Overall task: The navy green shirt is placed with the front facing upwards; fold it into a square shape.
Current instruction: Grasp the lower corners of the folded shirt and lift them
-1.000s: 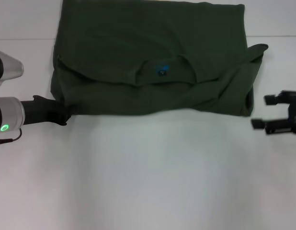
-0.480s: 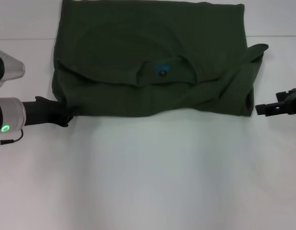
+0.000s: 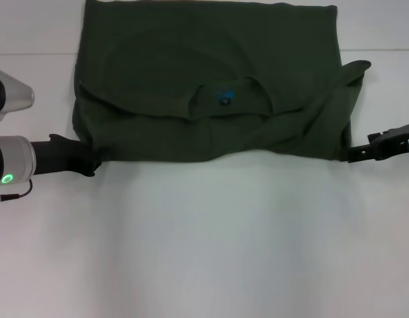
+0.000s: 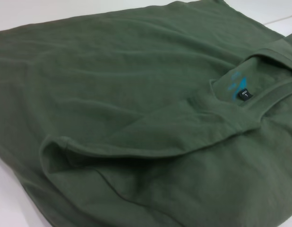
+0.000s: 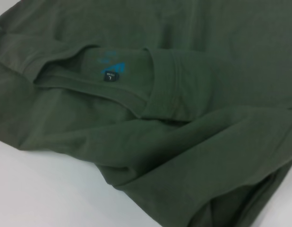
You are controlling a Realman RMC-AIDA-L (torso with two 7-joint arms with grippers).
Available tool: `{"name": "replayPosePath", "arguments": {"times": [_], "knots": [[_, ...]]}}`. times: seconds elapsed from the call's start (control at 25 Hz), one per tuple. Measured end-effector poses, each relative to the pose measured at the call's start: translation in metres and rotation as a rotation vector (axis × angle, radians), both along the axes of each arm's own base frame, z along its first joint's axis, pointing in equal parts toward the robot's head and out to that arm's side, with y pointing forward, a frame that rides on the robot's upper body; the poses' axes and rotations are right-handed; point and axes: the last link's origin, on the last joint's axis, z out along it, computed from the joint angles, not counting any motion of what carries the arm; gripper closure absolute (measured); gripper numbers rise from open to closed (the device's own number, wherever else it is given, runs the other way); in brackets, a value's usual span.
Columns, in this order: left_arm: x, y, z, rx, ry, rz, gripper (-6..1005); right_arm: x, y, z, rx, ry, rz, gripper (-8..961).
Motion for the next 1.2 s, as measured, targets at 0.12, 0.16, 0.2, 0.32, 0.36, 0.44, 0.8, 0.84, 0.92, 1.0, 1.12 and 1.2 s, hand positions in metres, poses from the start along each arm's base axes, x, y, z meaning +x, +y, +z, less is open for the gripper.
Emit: {"name": "replayPosePath", "arguments": {"times": [0.12,0.16,0.2,0.32,0.36,0.44,0.8,0.84,0.92,1.0,1.12,1.2], "knots": [[0.0,0.0,0.0,0.0,0.0,0.0,943,-0.002,0.002,-0.006,-0.005,-0.002,0.015,76],[0.0,0.0,0.0,0.0,0.0,0.0,943,-0.002,0.003,-0.008,-0.006,-0.004,0.022,77],[0.0,0.0,0.0,0.001,0.0,0.001,943,-0.003,0.003,-0.01,-0.01,-0.005,0.028,77],[-0.001,-0.001,0.0,0.003,0.001,0.004,943,-0.005,0.005,-0.014,-0.012,-0.007,0.051,79],[-0.002,-0.001,0.0,0.004,0.002,0.005,943,-0.006,0.006,-0.015,-0.013,-0.005,0.061,79],[-0.003,-0.001,0.0,0.006,0.003,0.007,943,-0.008,0.008,-0.017,-0.01,-0.004,0.074,80],[-0.003,-0.001,0.0,0.007,0.003,0.009,942,-0.007,0.014,-0.027,0.002,-0.037,0.097,84],[-0.003,0.0,0.0,0.007,0.003,0.008,942,-0.007,0.014,-0.029,-0.001,-0.04,0.1,85],[-0.002,0.0,0.0,0.007,0.003,0.008,942,-0.006,0.013,-0.032,-0.008,-0.041,0.102,86],[-0.002,0.0,0.0,0.007,0.003,0.007,943,-0.006,0.013,-0.034,-0.009,-0.04,0.101,87],[-0.002,0.0,0.0,0.007,0.003,0.006,943,-0.006,0.013,-0.037,-0.012,-0.044,0.108,88],[-0.001,0.001,0.0,0.008,0.004,0.005,943,-0.006,0.013,-0.038,-0.014,-0.046,0.119,89]]}}
